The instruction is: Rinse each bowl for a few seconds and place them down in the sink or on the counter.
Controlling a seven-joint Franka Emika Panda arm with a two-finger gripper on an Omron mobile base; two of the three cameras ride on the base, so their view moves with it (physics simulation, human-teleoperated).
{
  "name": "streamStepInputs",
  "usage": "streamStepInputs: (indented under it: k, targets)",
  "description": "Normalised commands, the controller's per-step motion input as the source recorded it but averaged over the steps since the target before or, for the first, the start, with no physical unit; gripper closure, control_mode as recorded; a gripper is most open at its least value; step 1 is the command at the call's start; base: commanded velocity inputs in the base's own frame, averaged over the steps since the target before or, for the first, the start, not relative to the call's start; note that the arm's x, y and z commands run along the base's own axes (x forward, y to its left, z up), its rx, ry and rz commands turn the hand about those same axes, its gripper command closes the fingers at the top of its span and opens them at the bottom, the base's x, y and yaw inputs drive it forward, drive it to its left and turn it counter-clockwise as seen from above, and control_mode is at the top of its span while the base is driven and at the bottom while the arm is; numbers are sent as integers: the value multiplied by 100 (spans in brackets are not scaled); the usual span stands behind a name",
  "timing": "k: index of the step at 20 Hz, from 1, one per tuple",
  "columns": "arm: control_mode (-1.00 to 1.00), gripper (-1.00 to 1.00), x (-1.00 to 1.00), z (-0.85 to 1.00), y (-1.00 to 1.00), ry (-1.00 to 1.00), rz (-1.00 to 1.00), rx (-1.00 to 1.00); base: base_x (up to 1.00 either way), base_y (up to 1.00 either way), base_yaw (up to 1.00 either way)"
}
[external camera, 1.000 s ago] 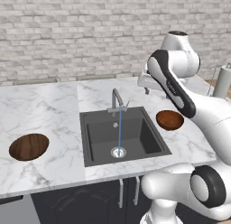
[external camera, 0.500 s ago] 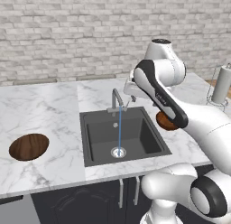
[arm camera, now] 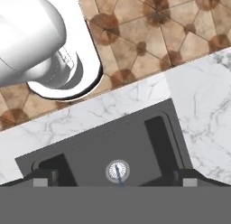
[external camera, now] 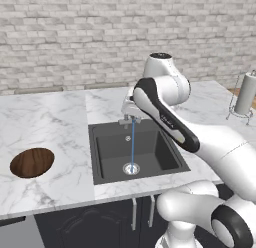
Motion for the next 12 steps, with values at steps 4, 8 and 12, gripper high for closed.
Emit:
streamStepInputs:
  k: [4,8,12]
  targets:
    - [-100,-100,-13,-20,45,1,3,0,0,0,0]
    - [-100,-100,-12,-18,42,0,2,0,0,0,0]
    - [-100,-100,-6,-21,43,0,2,0,0,0,0]
